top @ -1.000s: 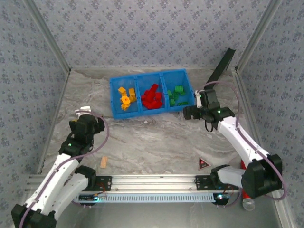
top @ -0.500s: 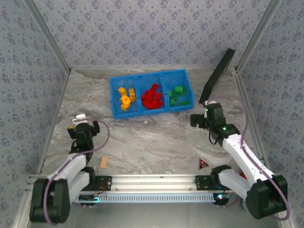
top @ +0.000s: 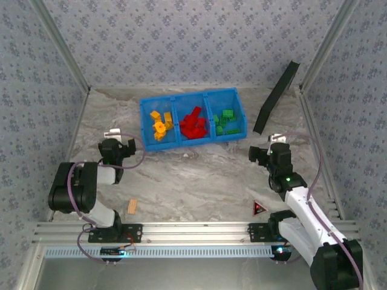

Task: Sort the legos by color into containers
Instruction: Reset both arms

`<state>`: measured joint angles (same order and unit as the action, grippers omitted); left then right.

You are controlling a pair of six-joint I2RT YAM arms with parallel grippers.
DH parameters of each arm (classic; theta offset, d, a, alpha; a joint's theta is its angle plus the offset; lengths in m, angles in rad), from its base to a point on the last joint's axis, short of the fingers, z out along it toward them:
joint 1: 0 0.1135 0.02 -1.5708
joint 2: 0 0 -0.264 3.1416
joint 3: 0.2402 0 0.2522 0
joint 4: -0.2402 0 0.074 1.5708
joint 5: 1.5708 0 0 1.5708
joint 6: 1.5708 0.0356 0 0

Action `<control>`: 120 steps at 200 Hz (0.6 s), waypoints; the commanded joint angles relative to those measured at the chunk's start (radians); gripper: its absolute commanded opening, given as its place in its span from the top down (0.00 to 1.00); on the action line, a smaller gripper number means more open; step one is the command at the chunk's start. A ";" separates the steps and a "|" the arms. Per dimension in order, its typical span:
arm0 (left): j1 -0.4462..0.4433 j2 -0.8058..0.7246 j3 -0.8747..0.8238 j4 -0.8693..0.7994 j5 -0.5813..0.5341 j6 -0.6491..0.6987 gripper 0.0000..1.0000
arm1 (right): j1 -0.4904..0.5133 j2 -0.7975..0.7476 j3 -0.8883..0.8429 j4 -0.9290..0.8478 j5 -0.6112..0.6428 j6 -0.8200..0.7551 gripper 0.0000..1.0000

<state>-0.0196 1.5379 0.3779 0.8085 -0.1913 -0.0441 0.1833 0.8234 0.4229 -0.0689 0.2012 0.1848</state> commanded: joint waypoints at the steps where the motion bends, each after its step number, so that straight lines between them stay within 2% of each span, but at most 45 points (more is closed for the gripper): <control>1: 0.019 -0.005 0.031 0.010 0.064 0.006 0.01 | -0.031 0.038 -0.059 0.207 0.054 -0.117 0.00; 17: 0.018 -0.004 0.030 0.012 0.064 0.007 0.01 | -0.047 0.125 -0.163 0.515 0.052 -0.198 0.00; 35: 0.019 -0.004 0.030 0.012 0.063 0.006 0.01 | -0.115 0.309 -0.184 0.713 -0.042 -0.254 0.00; 44: 0.019 -0.003 0.030 0.014 0.065 0.006 0.01 | -0.127 0.369 -0.132 0.679 -0.067 -0.267 0.00; 59: 0.018 -0.004 0.030 0.014 0.064 0.006 0.01 | -0.152 0.500 -0.105 0.833 -0.142 -0.290 0.00; 70: 0.018 -0.003 0.030 0.013 0.066 0.006 0.01 | -0.186 0.596 -0.059 0.831 -0.209 -0.265 0.00; 82: 0.018 -0.004 0.029 0.012 0.064 0.007 0.01 | -0.192 0.697 -0.023 0.868 -0.218 -0.250 0.00; 88: 0.019 -0.003 0.031 0.012 0.065 0.006 0.01 | -0.210 0.704 -0.029 0.886 -0.202 -0.221 0.00; 96: 0.019 -0.003 0.030 0.012 0.066 0.006 0.01 | -0.244 0.698 -0.033 0.882 -0.258 -0.209 0.00; 120: 0.019 -0.004 0.030 0.013 0.066 0.006 0.01 | -0.237 0.701 -0.029 0.877 -0.257 -0.219 0.00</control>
<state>-0.0055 1.5383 0.3874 0.8085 -0.1417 -0.0414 -0.0483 1.5196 0.3775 0.7307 -0.0010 -0.0422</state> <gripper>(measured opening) 0.990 0.998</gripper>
